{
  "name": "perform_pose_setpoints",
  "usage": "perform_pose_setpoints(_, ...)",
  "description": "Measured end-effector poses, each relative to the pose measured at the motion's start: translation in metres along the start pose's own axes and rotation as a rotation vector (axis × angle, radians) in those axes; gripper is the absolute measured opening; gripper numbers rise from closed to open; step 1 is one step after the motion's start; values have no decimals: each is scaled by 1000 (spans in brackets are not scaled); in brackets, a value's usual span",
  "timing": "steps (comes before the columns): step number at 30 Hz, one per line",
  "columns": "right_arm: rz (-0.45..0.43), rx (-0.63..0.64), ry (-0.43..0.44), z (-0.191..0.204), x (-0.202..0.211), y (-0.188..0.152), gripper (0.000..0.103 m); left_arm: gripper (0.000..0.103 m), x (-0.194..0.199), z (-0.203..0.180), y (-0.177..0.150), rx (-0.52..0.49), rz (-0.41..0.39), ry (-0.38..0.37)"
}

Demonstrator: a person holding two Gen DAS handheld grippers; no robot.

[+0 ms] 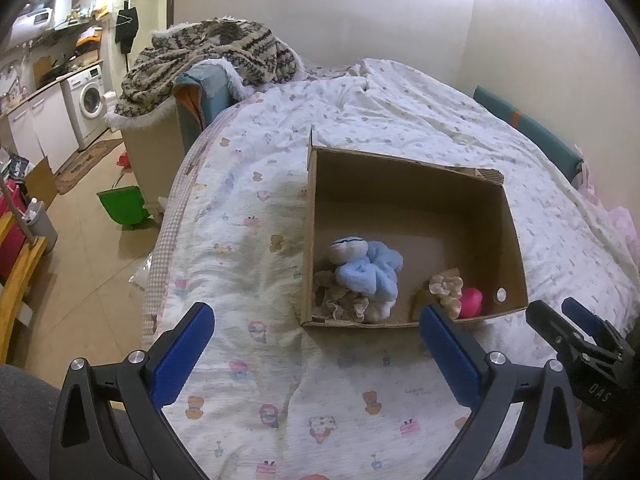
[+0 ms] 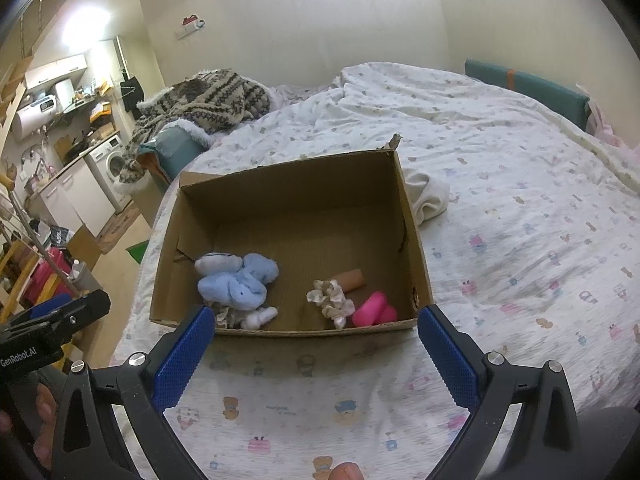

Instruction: Organize soft objects

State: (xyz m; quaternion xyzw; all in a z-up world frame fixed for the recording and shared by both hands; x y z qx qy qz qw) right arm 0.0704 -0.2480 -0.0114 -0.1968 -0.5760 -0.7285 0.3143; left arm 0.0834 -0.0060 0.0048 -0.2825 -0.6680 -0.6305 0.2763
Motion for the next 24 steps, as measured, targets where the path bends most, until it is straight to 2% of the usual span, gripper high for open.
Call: perform_pose_setpoints(24,-11,2,-13,-4,1,2,103,102,-3,3,-3,5,11,-6)
Point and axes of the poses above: each gripper's, at about its wrist camera, not at the fingertips, and x roughly against the way its jaws point, z to its left, y to its top, the point moved 2 cm from there along -x, roughly the way its jaws point, and after that the axes turned 3 degrees about -x, right-handed, at the moved point
